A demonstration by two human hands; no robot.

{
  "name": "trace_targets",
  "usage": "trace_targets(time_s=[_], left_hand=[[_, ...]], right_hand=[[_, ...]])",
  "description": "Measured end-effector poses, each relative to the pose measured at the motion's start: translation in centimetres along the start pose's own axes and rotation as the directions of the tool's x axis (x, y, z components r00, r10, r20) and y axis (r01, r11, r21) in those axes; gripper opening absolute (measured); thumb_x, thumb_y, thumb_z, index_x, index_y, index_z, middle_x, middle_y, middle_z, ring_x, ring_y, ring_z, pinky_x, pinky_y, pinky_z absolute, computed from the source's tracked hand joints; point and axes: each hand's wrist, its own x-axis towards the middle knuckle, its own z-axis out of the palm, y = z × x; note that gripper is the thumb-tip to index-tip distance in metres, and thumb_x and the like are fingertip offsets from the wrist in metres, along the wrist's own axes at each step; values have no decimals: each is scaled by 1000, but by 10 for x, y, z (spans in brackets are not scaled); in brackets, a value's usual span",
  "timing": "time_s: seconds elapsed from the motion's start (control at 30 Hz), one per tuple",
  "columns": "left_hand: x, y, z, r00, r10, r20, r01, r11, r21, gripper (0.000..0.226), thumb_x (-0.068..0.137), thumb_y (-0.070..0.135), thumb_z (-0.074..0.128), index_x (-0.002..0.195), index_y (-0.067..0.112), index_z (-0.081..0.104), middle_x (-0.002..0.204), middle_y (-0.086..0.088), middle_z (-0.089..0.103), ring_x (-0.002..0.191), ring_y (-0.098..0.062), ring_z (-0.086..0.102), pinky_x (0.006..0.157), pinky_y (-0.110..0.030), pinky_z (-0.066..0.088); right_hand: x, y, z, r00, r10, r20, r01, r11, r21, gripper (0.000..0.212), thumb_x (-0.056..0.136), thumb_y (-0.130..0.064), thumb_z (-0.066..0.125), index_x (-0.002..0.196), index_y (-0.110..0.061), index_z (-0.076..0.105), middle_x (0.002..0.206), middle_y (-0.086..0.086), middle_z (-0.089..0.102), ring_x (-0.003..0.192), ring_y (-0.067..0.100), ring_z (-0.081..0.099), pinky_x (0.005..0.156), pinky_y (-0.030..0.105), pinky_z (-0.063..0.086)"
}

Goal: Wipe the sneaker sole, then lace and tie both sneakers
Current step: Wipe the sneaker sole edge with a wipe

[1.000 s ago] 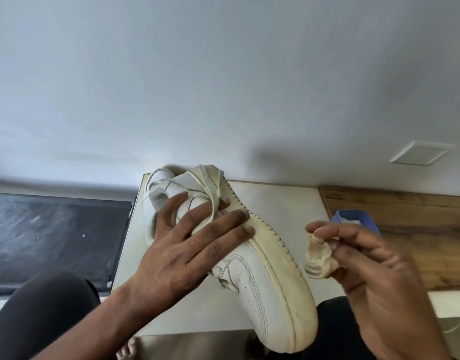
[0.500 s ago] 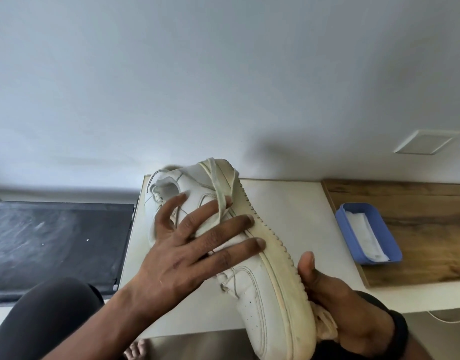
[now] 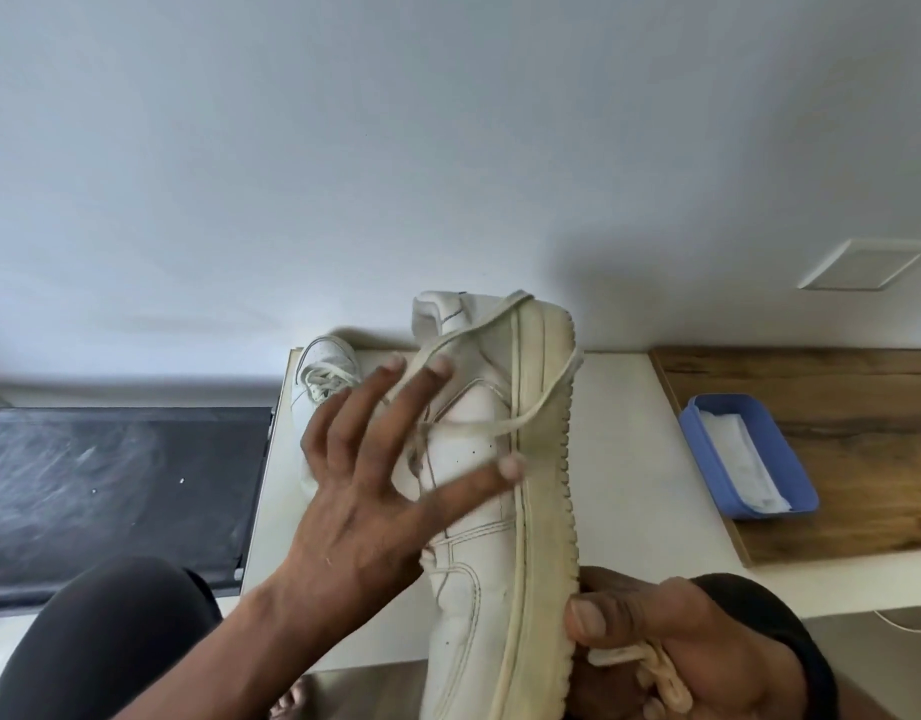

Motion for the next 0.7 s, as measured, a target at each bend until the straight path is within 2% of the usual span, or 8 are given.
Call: trace_targets(time_s=[0.13,0.17,0.23,0.3,0.37,0.47,0.57,0.7], left_hand=[[-7,6,3,940,-321,114,341,882,-324,127,66,0,89,161,19,7,170,-22,2,159,-41,7,124,-56,27],[-9,9,2,882,-429,193,466,736,-491,123,74,4,84,164,19,2,172,-14,13,159,-32,18,123,-51,33],[-9,18,-2,694,-595,404,631,235,-739,100,84,2,62,165,32,11,153,11,54,137,-13,54,108,-38,48],[-3,25,-6,527,-586,615,618,-233,-751,73,86,6,52,154,31,46,119,0,73,102,-23,65,88,-34,51],[2,29,-10,491,-528,694,543,-437,-717,41,91,19,57,129,16,72,107,-11,75,91,-23,69,77,-30,58],[7,32,-14,483,-441,757,573,-494,-654,61,88,54,70,133,13,67,119,-14,75,107,-26,74,86,-38,62],[5,33,-11,422,-471,774,706,-365,-607,61,80,34,82,135,19,60,128,-18,71,117,-37,70,90,-50,60],[6,31,-11,312,-489,815,693,-469,-547,42,76,20,82,117,17,70,110,-21,75,92,-34,74,75,-44,61]], right_hand=[[7,4,4,990,-77,-119,65,993,-98,42,73,-46,85,113,-35,76,88,7,40,76,15,32,70,36,7],[6,1,7,991,-74,-112,63,993,-103,41,74,-47,84,113,-36,76,88,6,43,76,13,35,70,35,9],[6,-7,14,995,-87,-57,79,989,-128,35,80,-46,79,114,-37,75,80,-4,56,67,6,45,62,27,16],[6,-13,14,987,-96,-132,73,984,-165,36,70,-48,85,103,-35,78,58,-10,53,48,3,40,51,24,16],[5,-16,14,969,-66,-238,17,979,-203,43,57,-50,92,93,-30,80,51,-6,42,44,7,29,50,25,13],[9,-21,8,956,4,-295,-69,975,-210,59,58,-50,91,103,-16,73,52,-3,32,48,11,19,51,27,11],[17,-18,1,942,36,-334,-130,956,-263,61,67,-51,87,115,-18,73,61,1,41,47,9,23,50,26,13],[24,-20,8,919,18,-394,-218,855,-470,67,82,-63,69,129,-16,66,75,-3,63,47,3,44,46,16,29]])
